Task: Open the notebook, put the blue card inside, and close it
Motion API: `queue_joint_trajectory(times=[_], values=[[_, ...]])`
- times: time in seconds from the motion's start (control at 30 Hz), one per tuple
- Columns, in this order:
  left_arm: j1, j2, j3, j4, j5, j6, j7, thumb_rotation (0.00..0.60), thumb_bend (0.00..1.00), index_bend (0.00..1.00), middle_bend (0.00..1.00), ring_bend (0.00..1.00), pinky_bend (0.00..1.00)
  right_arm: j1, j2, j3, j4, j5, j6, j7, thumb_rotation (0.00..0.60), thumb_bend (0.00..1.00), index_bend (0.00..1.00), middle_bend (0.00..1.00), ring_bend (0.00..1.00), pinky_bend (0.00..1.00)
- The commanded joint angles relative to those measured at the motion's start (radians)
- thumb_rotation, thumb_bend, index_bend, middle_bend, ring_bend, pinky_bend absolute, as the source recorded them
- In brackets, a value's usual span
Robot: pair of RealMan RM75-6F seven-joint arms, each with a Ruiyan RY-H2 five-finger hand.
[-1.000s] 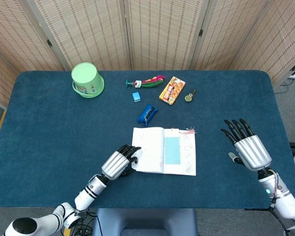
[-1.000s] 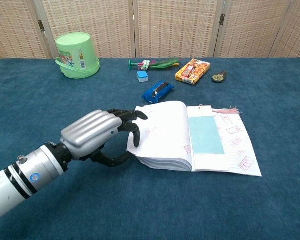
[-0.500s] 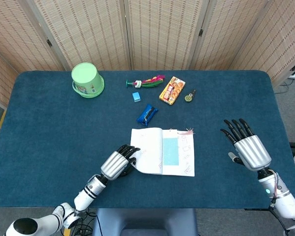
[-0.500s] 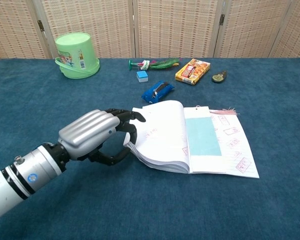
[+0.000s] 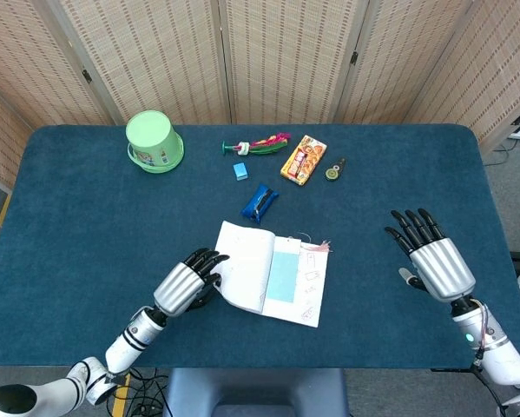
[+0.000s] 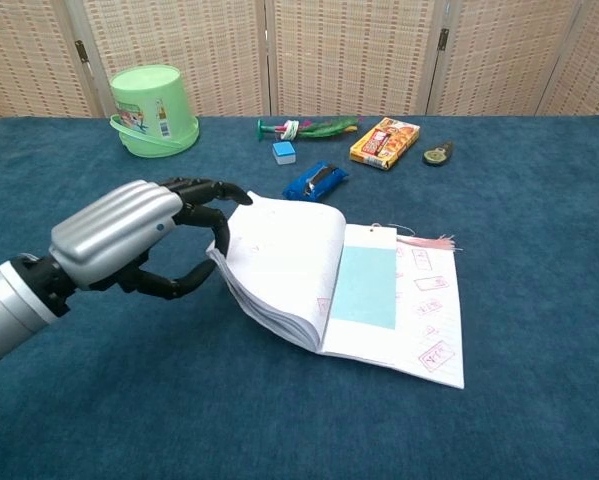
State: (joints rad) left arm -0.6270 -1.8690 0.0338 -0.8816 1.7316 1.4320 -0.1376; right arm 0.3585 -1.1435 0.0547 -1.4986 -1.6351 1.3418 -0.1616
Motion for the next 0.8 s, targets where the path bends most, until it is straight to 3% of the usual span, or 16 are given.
queue_joint_trajectory(times=[0.03,0.4,0.8], values=[[0.011,0.039,0.010,-0.039,0.019,0.031,0.014,0.600,0.53,0.60,0.21,0.20,0.21,0.002,-0.002,0.001,-0.002,-0.005,0.001,-0.002,0.600,0.17,0.17,0.02,0.00,0.00],[-0.038,0.145,0.019,-0.224,0.136,0.068,0.146,0.600,0.53,0.60,0.21,0.19,0.21,-0.014,0.010,0.004,-0.013,-0.015,0.042,-0.003,0.600,0.17,0.17,0.03,0.00,0.00],[-0.163,0.160,-0.020,-0.381,0.227,-0.049,0.297,0.600,0.53,0.60,0.21,0.19,0.21,-0.034,0.014,0.006,-0.002,-0.011,0.069,0.016,0.600,0.17,0.17,0.03,0.00,0.00]])
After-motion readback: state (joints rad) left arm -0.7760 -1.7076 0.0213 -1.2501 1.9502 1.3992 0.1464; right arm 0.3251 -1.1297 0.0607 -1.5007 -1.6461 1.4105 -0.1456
